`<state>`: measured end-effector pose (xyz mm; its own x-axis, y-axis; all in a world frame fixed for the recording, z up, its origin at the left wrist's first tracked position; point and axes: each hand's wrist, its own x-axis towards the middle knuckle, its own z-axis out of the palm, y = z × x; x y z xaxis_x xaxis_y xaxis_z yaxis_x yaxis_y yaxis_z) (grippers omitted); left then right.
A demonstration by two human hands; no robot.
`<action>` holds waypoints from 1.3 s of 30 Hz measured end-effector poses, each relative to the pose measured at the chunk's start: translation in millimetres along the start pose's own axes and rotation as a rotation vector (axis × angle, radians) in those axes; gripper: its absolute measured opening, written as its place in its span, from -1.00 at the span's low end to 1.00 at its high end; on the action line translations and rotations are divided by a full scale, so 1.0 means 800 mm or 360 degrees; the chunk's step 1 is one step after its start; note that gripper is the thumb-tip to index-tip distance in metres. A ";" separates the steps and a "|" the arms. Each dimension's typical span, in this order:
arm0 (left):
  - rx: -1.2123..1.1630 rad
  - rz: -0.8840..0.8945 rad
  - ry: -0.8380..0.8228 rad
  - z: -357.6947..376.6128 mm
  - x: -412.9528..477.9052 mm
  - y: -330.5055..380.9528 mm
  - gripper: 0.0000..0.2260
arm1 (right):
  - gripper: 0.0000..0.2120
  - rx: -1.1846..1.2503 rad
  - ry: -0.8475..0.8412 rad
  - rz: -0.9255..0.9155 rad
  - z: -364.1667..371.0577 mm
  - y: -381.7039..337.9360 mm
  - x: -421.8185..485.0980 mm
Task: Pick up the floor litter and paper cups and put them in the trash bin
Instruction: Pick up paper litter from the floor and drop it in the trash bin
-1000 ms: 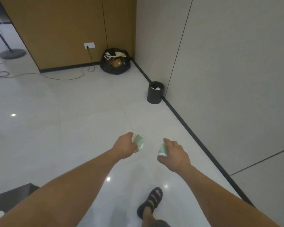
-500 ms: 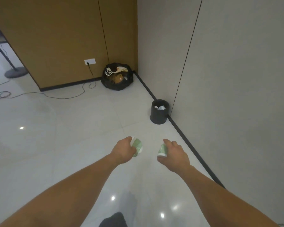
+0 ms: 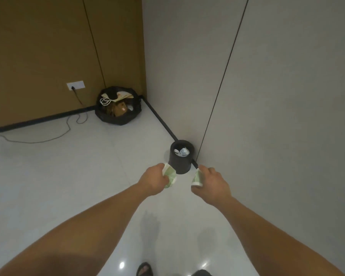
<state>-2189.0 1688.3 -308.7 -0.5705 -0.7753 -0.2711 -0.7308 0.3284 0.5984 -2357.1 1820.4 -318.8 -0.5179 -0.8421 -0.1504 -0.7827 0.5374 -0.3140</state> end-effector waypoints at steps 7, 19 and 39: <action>0.0030 -0.0004 -0.0071 -0.039 0.164 0.025 -0.65 | -0.28 0.0051 -0.0036 0.0048 -0.019 -0.004 0.152; 0.0044 -0.0143 -0.0087 -0.062 0.433 0.097 -0.60 | -0.27 0.0036 -0.0214 -0.0056 -0.059 0.043 0.449; 0.0055 -0.0216 -0.0495 0.120 0.891 -0.052 -0.73 | -0.36 0.0021 -0.0485 0.0303 0.203 0.118 0.806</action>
<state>-2601.6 1173.7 -599.0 -0.5500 -0.6133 -0.5669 -0.8173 0.2557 0.5164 -2709.3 1320.6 -597.5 -0.5257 -0.7029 -0.4792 -0.6768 0.6868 -0.2650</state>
